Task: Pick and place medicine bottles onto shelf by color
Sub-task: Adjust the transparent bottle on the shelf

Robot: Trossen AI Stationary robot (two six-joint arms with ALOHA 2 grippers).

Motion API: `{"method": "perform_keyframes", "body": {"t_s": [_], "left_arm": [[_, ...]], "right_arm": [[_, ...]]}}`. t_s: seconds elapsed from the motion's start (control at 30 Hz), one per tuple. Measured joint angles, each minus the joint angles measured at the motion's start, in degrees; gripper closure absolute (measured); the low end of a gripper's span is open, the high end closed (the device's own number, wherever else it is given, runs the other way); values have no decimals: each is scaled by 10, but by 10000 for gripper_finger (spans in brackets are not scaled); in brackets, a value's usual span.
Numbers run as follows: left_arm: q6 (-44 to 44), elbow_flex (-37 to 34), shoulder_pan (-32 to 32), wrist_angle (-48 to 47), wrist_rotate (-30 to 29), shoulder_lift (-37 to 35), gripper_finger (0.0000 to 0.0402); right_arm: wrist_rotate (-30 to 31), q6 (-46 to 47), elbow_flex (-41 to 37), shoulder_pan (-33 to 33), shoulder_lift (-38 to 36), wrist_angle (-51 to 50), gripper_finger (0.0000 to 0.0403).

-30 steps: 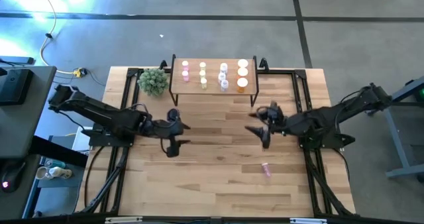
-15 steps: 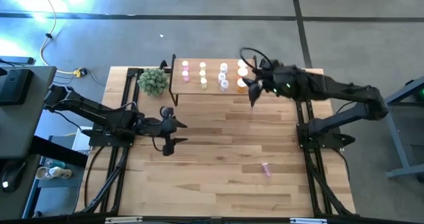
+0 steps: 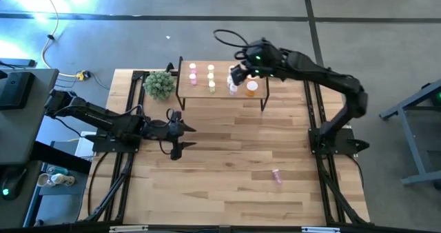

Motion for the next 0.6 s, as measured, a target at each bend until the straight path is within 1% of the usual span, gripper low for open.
{"method": "perform_keyframes", "body": {"t_s": [0.23, 0.37, 0.5, 0.6], "left_arm": [[-1, 0, 0, -16, 0, 0, 158], [5, 0, 0, -16, 0, 0, 158], [10, 0, 0, -7, -1, 0, 158], [19, 0, 0, -2, -1, 0, 158]], "right_arm": [[-63, -4, 97, -18, 93, -33, 135], [-83, -4, 127, -21, 126, -55, 139], [-85, -5, 128, -21, 148, -62, 162], [-106, -6, 128, -25, 159, -65, 195]]}}
